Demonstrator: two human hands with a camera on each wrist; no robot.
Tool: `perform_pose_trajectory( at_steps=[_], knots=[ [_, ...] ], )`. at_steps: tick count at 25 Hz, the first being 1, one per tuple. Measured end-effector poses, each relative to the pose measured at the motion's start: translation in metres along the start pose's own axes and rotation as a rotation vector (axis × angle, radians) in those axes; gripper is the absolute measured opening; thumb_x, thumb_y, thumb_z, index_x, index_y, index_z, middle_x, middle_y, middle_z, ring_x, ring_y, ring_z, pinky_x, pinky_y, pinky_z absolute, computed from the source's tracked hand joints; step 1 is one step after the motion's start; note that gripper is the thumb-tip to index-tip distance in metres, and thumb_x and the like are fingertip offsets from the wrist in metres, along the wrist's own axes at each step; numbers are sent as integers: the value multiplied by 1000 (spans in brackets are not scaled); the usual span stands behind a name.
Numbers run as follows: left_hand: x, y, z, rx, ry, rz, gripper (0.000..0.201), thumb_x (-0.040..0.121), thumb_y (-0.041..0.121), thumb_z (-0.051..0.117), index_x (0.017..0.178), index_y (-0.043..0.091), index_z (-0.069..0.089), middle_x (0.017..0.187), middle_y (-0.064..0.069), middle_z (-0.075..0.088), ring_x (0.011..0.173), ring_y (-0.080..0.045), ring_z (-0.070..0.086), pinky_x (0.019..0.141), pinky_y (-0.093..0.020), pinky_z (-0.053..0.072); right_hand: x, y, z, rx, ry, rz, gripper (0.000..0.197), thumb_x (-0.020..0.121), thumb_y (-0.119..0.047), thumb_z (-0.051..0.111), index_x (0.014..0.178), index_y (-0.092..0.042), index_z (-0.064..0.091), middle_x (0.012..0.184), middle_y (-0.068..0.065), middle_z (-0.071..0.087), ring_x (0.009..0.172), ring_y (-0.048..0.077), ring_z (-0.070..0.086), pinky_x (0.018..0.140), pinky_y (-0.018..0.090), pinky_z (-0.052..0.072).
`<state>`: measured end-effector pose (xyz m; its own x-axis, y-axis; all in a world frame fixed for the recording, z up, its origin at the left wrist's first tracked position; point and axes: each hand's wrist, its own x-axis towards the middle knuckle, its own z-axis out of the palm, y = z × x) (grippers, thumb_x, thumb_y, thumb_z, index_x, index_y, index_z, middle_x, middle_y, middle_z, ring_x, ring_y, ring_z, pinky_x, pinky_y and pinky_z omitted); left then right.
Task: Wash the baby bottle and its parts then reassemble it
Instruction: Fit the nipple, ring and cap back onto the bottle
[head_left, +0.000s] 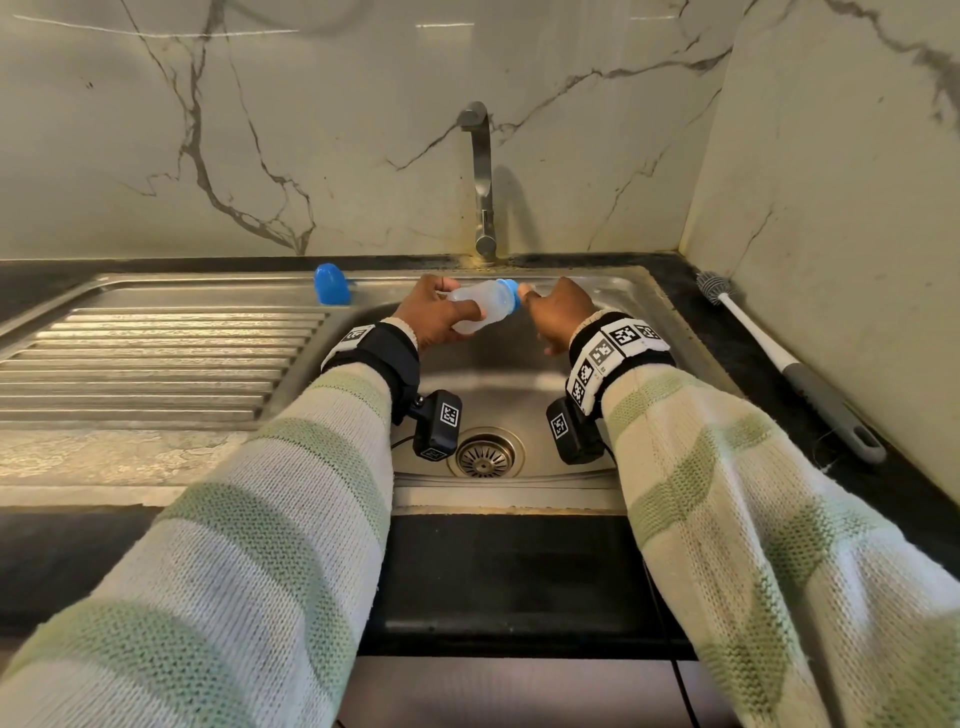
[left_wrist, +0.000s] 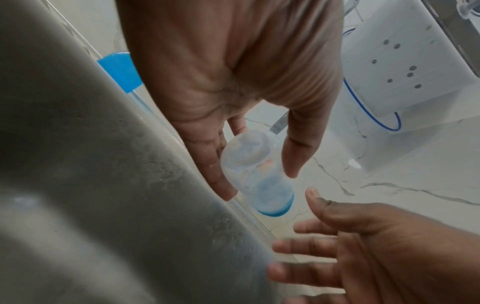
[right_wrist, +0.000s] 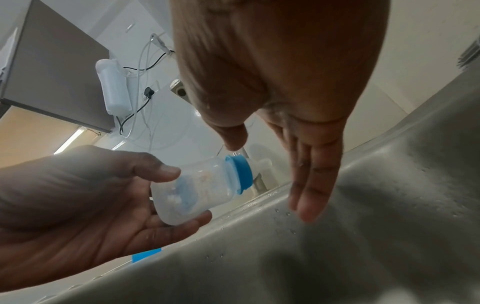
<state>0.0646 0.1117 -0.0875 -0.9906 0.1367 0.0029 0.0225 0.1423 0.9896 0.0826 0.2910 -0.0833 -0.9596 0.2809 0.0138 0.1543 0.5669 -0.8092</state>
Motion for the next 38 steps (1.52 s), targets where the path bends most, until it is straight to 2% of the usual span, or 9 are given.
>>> perform_pose_trajectory(
  at_steps=[2,5,8,12,18,24,29,32,38],
  knots=[
    [-3,1,3,90,-101,10,49,64,18,84,103,9,56,110,-18,59,104,-34,64,89,-54,56,-2,-2,4,81,-55,-45,71,94,-45,57,149,-11,27,125,12,58,86,24,69,68,43,62],
    [-6,1,6,197,-177,45,22,78,10,79,89,13,61,102,-17,62,111,-40,63,94,-56,53,-3,-3,5,54,-62,-105,79,92,-37,64,153,-15,19,125,11,58,83,22,69,67,40,62],
    [-6,-2,3,286,-213,40,39,67,20,85,97,13,62,105,-14,65,108,-36,64,92,-53,55,-3,-1,4,55,-99,-94,85,88,-33,70,153,-15,17,131,13,55,84,23,70,68,40,62],
    [-7,-4,3,375,-230,17,50,70,18,87,108,14,56,110,-10,64,107,-29,65,89,-48,58,-1,-2,5,47,-110,-104,68,84,-29,75,138,-10,38,126,13,57,82,25,70,67,39,62],
    [-14,1,6,452,-277,57,28,76,18,84,89,19,59,93,-5,66,90,-19,64,84,-34,57,-3,-2,6,101,-127,-117,68,83,-24,77,138,-12,39,129,11,50,102,28,63,73,41,62],
    [-7,-5,6,277,-291,-43,28,84,31,76,94,13,57,99,-13,66,97,-28,66,94,-50,55,-3,-2,3,54,-142,-138,70,78,-24,80,134,-14,41,125,9,51,105,26,59,78,44,61],
    [-6,-7,9,351,-246,-56,27,87,35,72,96,15,57,102,-15,66,94,-26,64,88,-44,58,-6,-2,4,-74,-147,-171,101,71,-27,85,152,-20,26,150,8,41,125,29,51,96,46,53],
    [-4,-8,8,415,-236,-46,24,87,37,72,95,17,62,110,-14,68,102,-27,66,85,-40,59,-8,-2,3,-106,-136,-193,101,73,-26,83,154,-20,23,152,9,39,129,30,48,102,45,48],
    [-4,-9,8,487,-182,-5,15,91,35,68,93,21,65,96,-4,70,89,-18,66,79,-33,59,-10,-2,2,-126,-107,-213,98,76,-25,82,153,-20,23,149,10,43,127,29,50,101,40,48]
  ],
)
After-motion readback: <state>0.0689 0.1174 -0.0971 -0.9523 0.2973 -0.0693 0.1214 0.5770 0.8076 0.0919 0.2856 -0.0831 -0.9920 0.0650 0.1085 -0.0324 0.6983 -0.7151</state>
